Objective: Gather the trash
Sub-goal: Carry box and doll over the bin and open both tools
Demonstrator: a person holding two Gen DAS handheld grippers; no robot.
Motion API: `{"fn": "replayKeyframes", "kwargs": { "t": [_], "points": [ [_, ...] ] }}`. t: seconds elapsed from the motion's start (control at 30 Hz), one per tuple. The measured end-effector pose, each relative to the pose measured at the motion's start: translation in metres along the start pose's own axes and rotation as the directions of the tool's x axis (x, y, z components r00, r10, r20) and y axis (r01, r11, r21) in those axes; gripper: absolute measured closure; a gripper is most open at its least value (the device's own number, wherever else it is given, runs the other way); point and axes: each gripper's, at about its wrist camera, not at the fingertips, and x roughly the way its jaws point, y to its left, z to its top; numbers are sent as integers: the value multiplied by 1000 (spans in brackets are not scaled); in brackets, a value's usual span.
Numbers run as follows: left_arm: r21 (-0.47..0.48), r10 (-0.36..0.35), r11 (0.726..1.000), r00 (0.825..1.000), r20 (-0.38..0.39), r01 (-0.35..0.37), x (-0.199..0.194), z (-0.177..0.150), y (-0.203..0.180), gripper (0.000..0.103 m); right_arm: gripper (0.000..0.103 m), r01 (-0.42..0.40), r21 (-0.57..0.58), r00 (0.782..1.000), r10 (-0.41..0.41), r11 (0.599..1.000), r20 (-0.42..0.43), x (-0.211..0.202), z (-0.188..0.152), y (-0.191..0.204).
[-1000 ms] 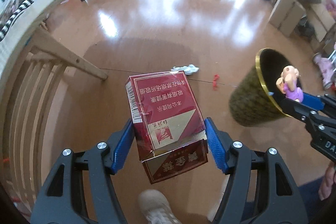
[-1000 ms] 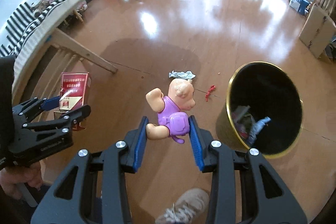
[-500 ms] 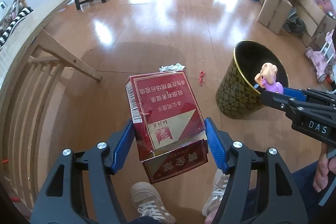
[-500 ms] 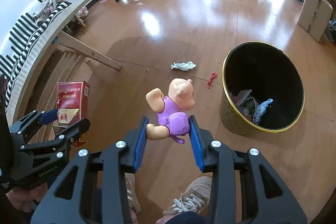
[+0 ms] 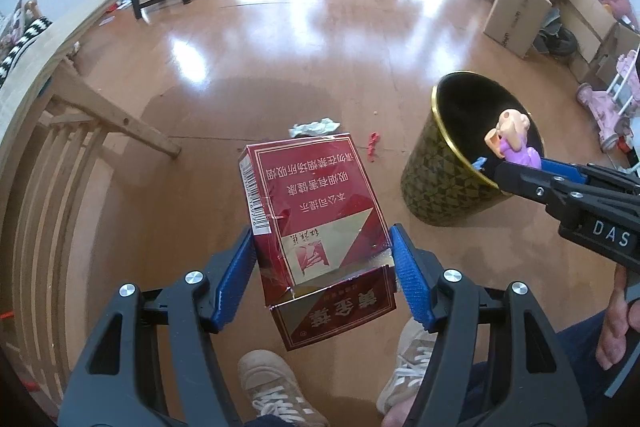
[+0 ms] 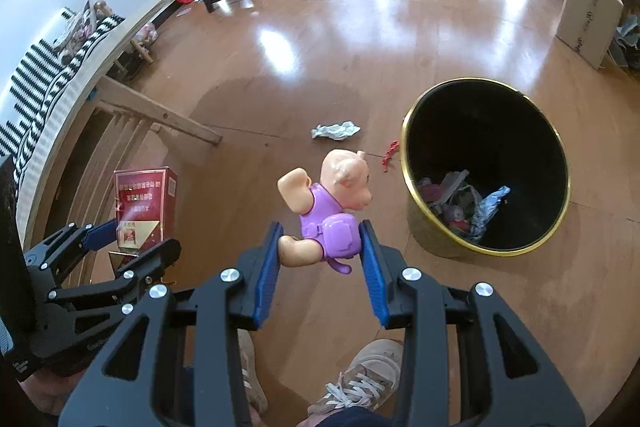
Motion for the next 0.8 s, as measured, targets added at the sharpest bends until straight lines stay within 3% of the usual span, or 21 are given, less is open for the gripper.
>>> {"fn": "replayKeyframes", "kwargs": {
  "t": [0.5,0.8],
  "points": [
    [125,-159,979,987,-9,158,23,43,-109,38,64,73,252,995,-88,965,47,-39,16,-118],
    [122,-215,969,976,-26,217,44,63,-144,38,64,79,299,994,-99,951,53,-47,22,-143]
  ]
}}
